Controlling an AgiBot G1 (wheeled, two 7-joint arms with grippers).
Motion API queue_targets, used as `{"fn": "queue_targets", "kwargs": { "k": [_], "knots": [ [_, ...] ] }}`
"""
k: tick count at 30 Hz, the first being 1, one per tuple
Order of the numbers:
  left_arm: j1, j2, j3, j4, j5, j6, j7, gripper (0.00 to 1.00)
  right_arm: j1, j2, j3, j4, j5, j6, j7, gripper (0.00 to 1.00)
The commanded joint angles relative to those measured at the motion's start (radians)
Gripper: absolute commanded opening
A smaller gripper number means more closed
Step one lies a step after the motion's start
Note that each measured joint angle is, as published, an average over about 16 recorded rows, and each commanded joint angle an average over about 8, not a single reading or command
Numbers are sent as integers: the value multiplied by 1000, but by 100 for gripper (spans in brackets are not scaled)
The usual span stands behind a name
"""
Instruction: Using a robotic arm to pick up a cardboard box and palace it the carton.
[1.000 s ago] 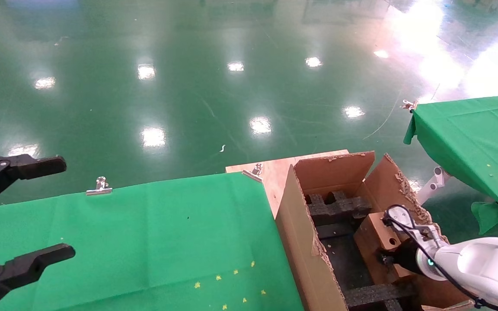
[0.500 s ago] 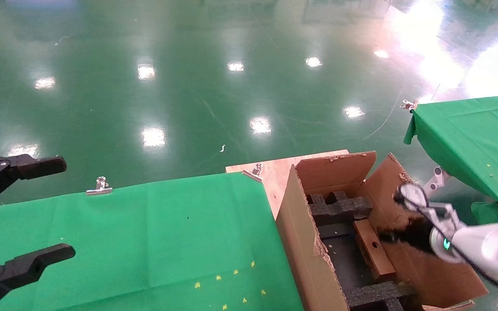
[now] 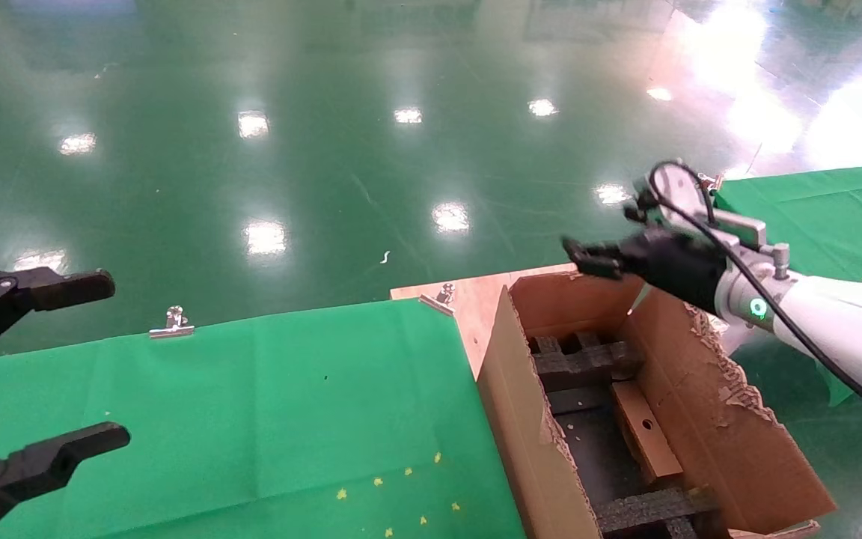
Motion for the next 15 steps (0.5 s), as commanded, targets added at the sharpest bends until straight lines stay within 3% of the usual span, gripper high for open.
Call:
{"fn": "queue_targets", "kwargs": {
  "k": [1, 6, 8, 11, 15],
  "knots": [
    [0, 0, 0, 0, 0, 0, 0, 100, 16, 7, -29, 2, 20, 123, -30, 100],
    [0, 0, 0, 0, 0, 0, 0, 100, 28, 33, -117, 1, -85, 436, 56, 100],
    [0, 0, 0, 0, 0, 0, 0, 100, 33, 43, -140, 0, -120, 514, 84, 100],
    [0, 0, 0, 0, 0, 0, 0, 100, 38, 51, -157, -2, -148, 576, 105, 100],
    [0, 0, 0, 0, 0, 0, 0, 100, 36, 48, -151, -3, -139, 548, 88, 100]
  ]
}}
